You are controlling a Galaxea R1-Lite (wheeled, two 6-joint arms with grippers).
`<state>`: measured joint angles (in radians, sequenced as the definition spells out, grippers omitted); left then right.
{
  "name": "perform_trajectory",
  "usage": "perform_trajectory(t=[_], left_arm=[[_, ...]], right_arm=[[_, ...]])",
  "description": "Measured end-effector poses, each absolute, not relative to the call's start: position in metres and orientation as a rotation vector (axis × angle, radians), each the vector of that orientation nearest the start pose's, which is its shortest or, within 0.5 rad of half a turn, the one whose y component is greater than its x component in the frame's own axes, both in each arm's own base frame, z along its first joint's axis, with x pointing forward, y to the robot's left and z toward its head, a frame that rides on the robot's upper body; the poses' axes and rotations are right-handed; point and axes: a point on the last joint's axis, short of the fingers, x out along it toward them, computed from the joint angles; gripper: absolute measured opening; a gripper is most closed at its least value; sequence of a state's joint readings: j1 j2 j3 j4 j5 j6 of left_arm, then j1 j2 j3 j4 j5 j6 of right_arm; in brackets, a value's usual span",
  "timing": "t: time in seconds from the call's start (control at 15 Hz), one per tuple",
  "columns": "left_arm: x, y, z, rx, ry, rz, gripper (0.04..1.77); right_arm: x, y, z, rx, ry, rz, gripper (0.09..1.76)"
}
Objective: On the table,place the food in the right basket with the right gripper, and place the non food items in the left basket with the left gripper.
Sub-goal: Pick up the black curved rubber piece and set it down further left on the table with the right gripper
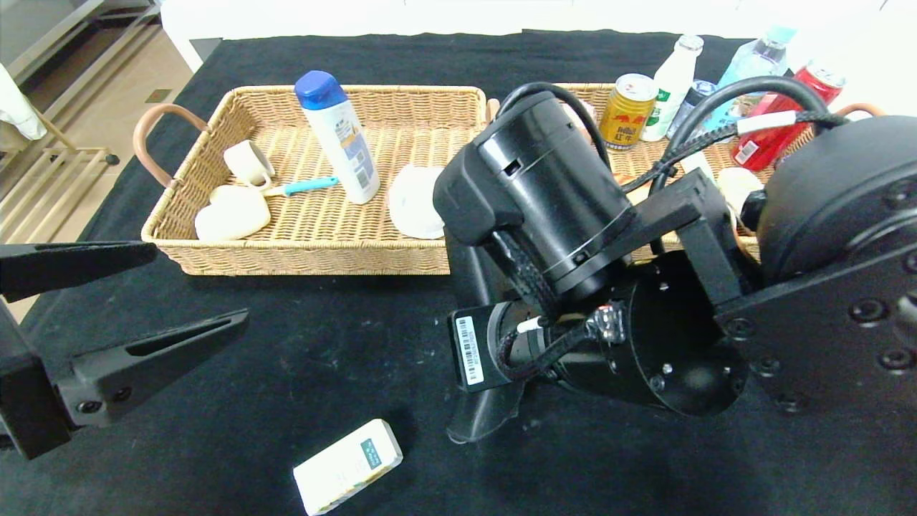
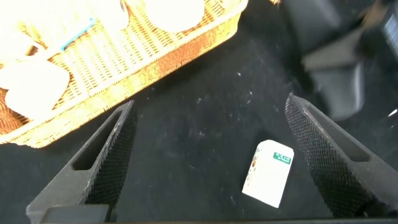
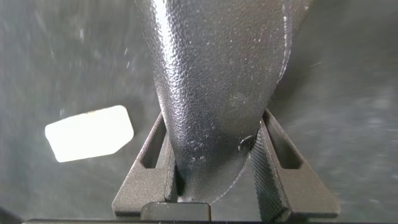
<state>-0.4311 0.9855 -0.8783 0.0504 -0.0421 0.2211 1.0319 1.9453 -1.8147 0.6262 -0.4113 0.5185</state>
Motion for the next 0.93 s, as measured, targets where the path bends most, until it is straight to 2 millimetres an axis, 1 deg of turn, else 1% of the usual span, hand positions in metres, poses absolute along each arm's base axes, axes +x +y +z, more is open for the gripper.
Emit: perform_trajectory(t=[0.27, 0.53, 0.93], left_arm=[[0.103, -0.048, 0.293, 0.244, 0.088, -0.486, 1.72], [0.102, -0.048, 0.293, 0.243, 0.084, -0.486, 1.72], [0.102, -0.048, 0.292, 0.245, 0.087, -0.489, 1.72]], right_arm=[[0.194, 0.324, 0.244, -0.065, 0.743, 0.43, 0.74], [0.2, 0.336, 0.225, -0.102, 0.765, 0.421, 0.73], [0.215, 0.347, 0.224, -0.095, 0.738, 0.414, 0.73]])
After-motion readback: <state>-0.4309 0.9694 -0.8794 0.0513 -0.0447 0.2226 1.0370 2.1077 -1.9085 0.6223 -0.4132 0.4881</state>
